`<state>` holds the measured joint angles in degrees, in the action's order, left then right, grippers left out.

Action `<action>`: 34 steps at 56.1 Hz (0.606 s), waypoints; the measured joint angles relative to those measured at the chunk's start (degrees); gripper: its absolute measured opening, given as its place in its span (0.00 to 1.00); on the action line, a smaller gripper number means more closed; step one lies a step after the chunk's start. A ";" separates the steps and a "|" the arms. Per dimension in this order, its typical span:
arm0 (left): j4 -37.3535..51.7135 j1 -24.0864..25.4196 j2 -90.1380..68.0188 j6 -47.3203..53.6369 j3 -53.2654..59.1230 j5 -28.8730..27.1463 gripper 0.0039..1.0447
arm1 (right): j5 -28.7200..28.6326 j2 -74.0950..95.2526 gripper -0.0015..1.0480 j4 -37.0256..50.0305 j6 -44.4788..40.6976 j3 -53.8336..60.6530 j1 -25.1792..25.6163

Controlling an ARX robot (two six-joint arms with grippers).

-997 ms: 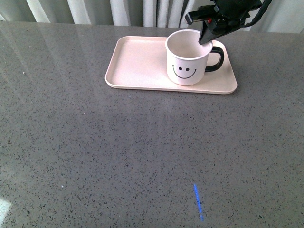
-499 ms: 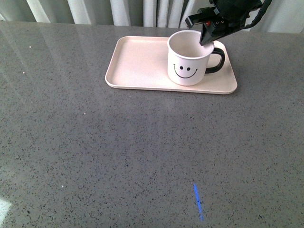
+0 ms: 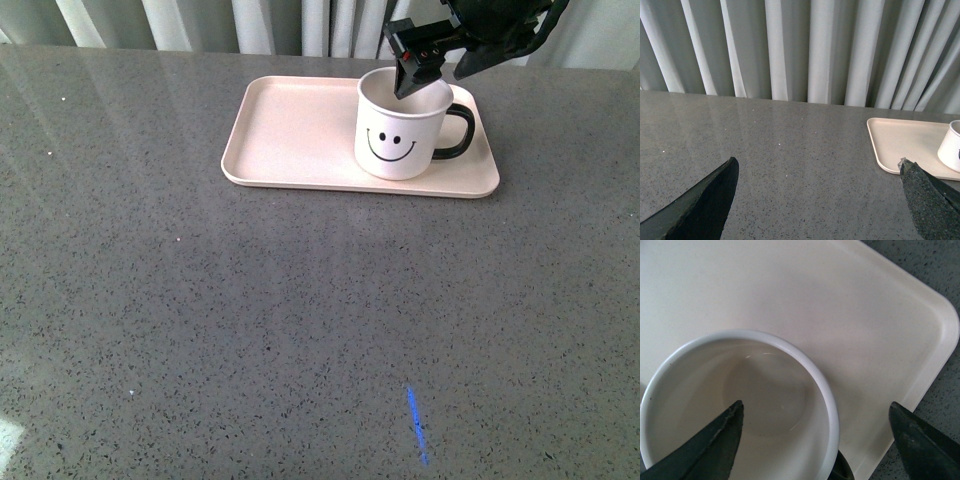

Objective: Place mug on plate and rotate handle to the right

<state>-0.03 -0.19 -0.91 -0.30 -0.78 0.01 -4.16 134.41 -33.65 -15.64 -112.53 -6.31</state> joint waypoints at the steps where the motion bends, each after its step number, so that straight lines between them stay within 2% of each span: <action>1: 0.02 0.00 0.00 0.00 0.00 0.00 0.91 | -0.02 -0.11 0.85 0.11 0.07 0.04 0.00; 5: 0.00 0.00 0.00 0.00 0.00 0.00 0.91 | -0.66 -1.07 0.92 0.70 0.52 0.74 0.00; 20: 0.00 0.00 0.00 0.00 0.00 0.00 0.91 | -5.03 -11.13 0.91 9.20 1.07 9.33 -0.31; 27: 0.00 0.00 0.00 0.00 0.00 0.00 0.91 | -5.49 -13.53 0.91 9.97 1.07 10.47 -0.61; 29: 0.02 0.00 0.00 0.00 0.00 0.00 0.91 | -0.66 -14.64 0.87 18.49 3.52 14.80 -0.85; 31: 0.00 0.00 0.00 0.00 0.00 0.02 0.91 | 5.68 -16.44 0.80 31.36 6.21 21.53 -1.07; 32: 0.02 0.00 0.00 0.00 0.00 0.00 0.91 | 8.55 -18.01 0.75 40.87 8.41 27.21 -1.07; 33: 0.02 0.00 0.00 0.00 0.00 0.00 0.91 | 9.25 -18.51 0.74 43.85 9.29 29.07 -1.07; 34: 0.02 0.00 0.00 0.00 0.00 -0.04 0.91 | 10.32 -20.20 0.69 53.29 10.73 34.80 -0.96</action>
<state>-0.01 -0.19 -0.91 -0.30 -0.78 -0.03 6.15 114.21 19.64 -4.91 -77.73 -7.27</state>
